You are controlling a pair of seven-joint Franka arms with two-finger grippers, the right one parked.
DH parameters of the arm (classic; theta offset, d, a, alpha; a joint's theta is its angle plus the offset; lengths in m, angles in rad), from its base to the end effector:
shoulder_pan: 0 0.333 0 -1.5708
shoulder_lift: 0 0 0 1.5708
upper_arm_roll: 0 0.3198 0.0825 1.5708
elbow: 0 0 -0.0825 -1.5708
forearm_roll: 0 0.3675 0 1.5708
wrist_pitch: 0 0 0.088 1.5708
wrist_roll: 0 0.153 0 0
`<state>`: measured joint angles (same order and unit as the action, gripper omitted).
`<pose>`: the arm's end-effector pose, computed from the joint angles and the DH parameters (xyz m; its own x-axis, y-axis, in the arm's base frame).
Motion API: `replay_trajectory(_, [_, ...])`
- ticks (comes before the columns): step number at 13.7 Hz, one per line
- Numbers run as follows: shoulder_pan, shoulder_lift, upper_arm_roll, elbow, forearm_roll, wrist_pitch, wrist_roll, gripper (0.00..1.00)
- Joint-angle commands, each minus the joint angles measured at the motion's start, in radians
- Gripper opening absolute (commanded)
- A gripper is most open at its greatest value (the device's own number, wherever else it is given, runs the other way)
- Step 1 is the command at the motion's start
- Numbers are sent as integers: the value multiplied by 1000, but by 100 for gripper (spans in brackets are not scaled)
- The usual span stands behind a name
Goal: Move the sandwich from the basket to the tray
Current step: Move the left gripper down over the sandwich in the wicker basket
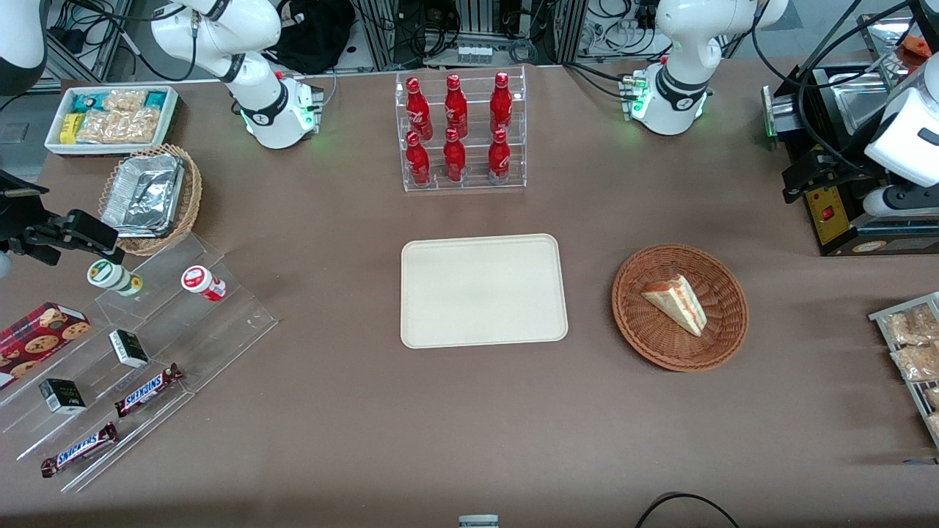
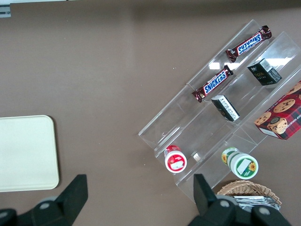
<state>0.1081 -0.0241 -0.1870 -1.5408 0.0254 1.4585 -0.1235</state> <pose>0.5150 -0.0378 0.5989 0.9974 0.0478 -0.0544 0.0458 -0.9983 -0.0368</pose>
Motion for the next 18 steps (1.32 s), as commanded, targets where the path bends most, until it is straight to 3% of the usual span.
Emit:
replay_trajectory(1, [-2,-8,30,2,-15,2,24,100])
replay_trajectory(11, [-11,98,35,-74,-15,77,21,100])
replay_trajectory(14, [-13,84,3,-292,-15,326,-34,100])
replay_trajectory(18, [-14,84,-63,-517,-5,656,-290,100])
